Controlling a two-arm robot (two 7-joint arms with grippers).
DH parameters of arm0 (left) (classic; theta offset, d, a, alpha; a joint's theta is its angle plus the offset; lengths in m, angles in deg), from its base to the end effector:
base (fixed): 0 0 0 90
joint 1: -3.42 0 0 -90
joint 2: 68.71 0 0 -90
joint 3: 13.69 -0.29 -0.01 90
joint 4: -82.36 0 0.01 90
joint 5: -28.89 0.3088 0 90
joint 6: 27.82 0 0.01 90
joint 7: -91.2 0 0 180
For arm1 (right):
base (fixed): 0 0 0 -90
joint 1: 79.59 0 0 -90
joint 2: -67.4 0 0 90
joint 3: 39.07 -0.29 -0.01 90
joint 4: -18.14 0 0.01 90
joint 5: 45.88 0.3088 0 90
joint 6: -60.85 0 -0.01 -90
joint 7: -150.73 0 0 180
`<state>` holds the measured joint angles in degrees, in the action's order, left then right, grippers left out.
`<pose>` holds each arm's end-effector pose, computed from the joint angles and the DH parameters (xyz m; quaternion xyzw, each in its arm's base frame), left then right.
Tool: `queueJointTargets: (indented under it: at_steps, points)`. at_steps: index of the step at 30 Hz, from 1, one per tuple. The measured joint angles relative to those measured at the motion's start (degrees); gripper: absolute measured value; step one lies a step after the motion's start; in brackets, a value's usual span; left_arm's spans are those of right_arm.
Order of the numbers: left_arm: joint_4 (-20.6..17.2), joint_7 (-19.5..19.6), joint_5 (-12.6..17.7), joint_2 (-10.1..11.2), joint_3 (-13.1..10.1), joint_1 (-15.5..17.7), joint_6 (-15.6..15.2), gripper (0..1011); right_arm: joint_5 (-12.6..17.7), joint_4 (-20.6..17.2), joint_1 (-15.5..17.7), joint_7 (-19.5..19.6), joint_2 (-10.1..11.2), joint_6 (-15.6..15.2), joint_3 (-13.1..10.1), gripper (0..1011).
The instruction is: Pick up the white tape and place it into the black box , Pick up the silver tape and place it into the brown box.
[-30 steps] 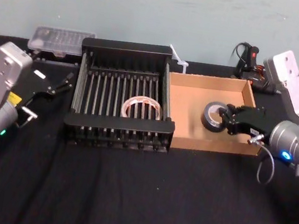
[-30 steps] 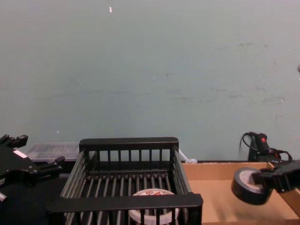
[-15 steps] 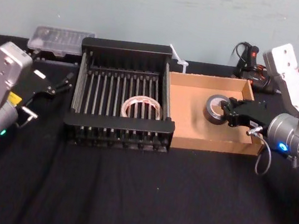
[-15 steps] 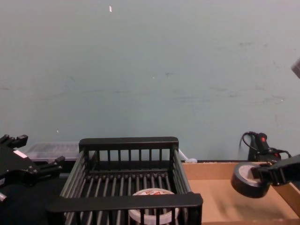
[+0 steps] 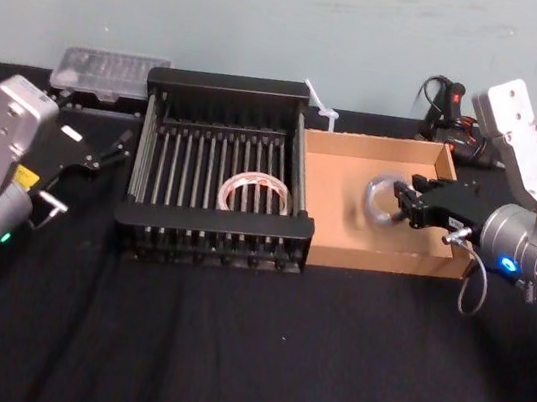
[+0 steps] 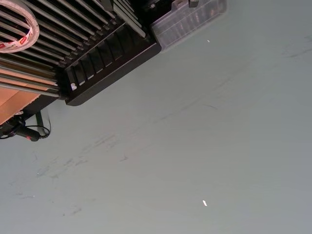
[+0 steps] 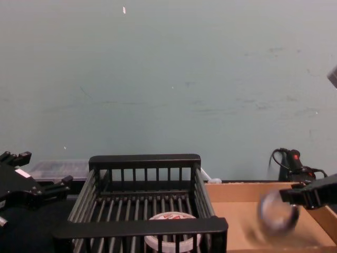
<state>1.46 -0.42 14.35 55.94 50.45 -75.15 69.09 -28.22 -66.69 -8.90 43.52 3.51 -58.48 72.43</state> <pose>0.3581 0.0827 -0.3023 0.1415 -0.1325 0.5799 0.7913 0.4013 -0.0385 -0.2326 -0.2271 0.0756 -0.4845 0.8414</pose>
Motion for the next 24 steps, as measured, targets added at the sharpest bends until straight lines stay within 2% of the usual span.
queueJointTargets:
  at_steps: [1,2,5,6,12,13,15,16,19,24]
  points:
    - [0.0,0.0,0.0,0.0,0.0,0.0,0.0,1001,0.0,0.0,0.0,0.0,0.0,0.0,0.0,257]
    - [0.0,0.0,0.0,0.0,0.0,0.0,0.0,1001,0.0,0.0,0.0,0.0,0.0,0.0,0.0,316]
    - [0.0,0.0,0.0,0.0,0.0,0.0,0.0,1001,0.0,0.0,0.0,0.0,0.0,0.0,0.0,372]
    - [0.0,0.0,0.0,0.0,0.0,0.0,0.0,1002,0.0,0.0,0.0,0.0,0.0,0.0,0.0,432]
    - [0.0,0.0,0.0,0.0,0.0,0.0,0.0,1001,0.1,-0.1,0.1,0.0,0.1,0.0,0.0,592]
    - [0.0,0.0,0.0,0.0,0.0,0.0,0.0,1001,0.1,-0.1,0.1,-0.1,0.1,0.0,0.0,653]
    - [0.0,0.0,0.0,0.0,0.0,0.0,0.0,1001,0.1,-0.1,0.1,-0.1,0.1,0.0,0.1,712]
    - [0.0,0.0,0.0,0.0,0.0,0.0,0.0,1001,0.1,-0.1,0.1,-0.1,0.1,0.0,0.1,712]
    - [0.0,0.0,0.0,0.0,0.0,0.0,0.0,1001,0.1,-0.1,0.1,-0.1,0.1,0.0,0.0,844]
    - [0.0,0.0,0.0,0.0,0.0,0.0,0.0,1001,0.1,-0.1,0.1,-0.1,0.1,0.0,0.1,960]
